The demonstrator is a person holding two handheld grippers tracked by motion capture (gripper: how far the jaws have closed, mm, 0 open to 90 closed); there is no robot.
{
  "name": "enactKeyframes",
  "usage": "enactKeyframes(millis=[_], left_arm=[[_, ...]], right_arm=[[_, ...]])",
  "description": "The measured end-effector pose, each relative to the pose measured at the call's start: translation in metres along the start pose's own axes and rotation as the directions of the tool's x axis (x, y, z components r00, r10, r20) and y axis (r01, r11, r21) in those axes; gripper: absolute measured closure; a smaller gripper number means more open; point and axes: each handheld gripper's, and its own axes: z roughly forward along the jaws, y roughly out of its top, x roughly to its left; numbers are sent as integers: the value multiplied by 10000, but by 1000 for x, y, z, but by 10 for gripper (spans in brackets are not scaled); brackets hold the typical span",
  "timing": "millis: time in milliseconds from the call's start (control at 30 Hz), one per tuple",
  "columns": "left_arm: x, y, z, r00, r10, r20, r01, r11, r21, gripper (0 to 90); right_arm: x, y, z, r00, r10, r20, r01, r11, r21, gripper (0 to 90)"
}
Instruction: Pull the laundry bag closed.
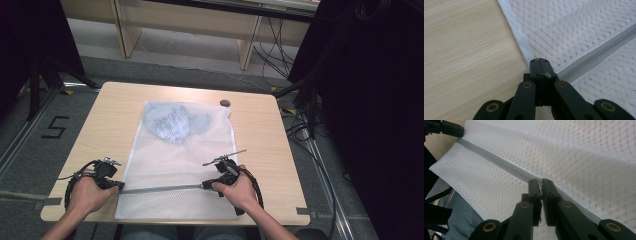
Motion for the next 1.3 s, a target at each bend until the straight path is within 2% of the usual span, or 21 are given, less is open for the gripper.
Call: enactKeyframes(millis=[33,100,167,200,233,267,333,367,467,500,600,633,733,767,833,933,967,1000,1167,1200,1300], left_arm=[[-1,-1,2,9999,-108,-60,107,9996,-246,900],[1,0,-1,9999,108,22,-108,9999,112,900],[0,0,1,10000,-44,-34,44,9999,-113,900],[-1,-1,1,9999,-34,-104,32,9998,-184,900],[0,-1,1,10000,-48,-41,47,9998,-204,900],[0,-1,1,10000,-40,-46,39,9999,-161,900],[0,0,0,10000,54,22,-54,10000,61,900],[1,0,-1,9999,111,26,-111,9999,105,900],[-1,0,1,9999,-53,-107,52,9999,-122,900],[0,0,0,9999,106,-18,-106,9999,52,900],[0,0,0,10000,-21,-37,21,10000,-3,900],[1,0,-1,9999,147,11,-147,9998,137,900],[1,0,-1,9999,111,19,-111,9998,139,900],[1,0,-1,9999,99,29,-99,9998,148,900],[-1,0,1,9999,-94,-49,93,9998,-162,900],[0,1,-1,9999,114,-20,-114,9998,181,900],[0,1,-1,9999,104,12,-104,9998,168,900],[0,1,-1,9999,103,9,-103,9998,169,900],[0,1,-1,9999,106,-30,-105,9997,215,900],[0,1,-1,9999,99,-24,-99,9997,205,900],[0,1,-1,9999,103,-26,-102,9997,213,900]], right_arm=[[0,0,0,10000,0,0,0,10000,0,869],[0,0,0,10000,-38,46,38,10000,4,869],[0,0,0,9999,48,-103,-48,10000,-27,869],[-1,-1,-1,9999,-107,-31,107,9999,-106,869],[-1,-1,-1,10000,-40,-3,40,9999,-92,868],[-1,-1,-2,9998,188,-77,-189,9998,-32,869],[-4,-2,-3,10000,-20,-5,20,9999,-141,868],[-3,-2,-4,9998,172,34,-172,9998,-79,869],[-6,-3,-4,10000,12,48,-11,9998,-191,869],[-6,-3,-5,10000,47,43,-46,9998,-169,868],[-6,-4,-6,9999,125,11,-125,9999,-108,868],[-7,-4,-6,9999,168,33,-167,9998,-122,868],[-10,-5,-7,9999,123,64,-122,9998,-149,868],[-10,-6,-8,9995,293,76,-292,9995,-112,869],[-11,-6,-8,9998,182,102,-180,9998,-132,868],[-12,-6,-10,9997,212,145,-210,9996,-164,869],[-12,-6,-11,9990,422,148,-422,9991,-42,869],[-14,-7,-11,9997,206,160,-204,9997,-134,869],[-16,-7,-12,9998,172,137,-169,9997,-187,869],[-14,-8,-13,9987,498,99,-497,9987,-127,869],[-17,-8,-14,9994,285,206,-282,9995,-130,869]])
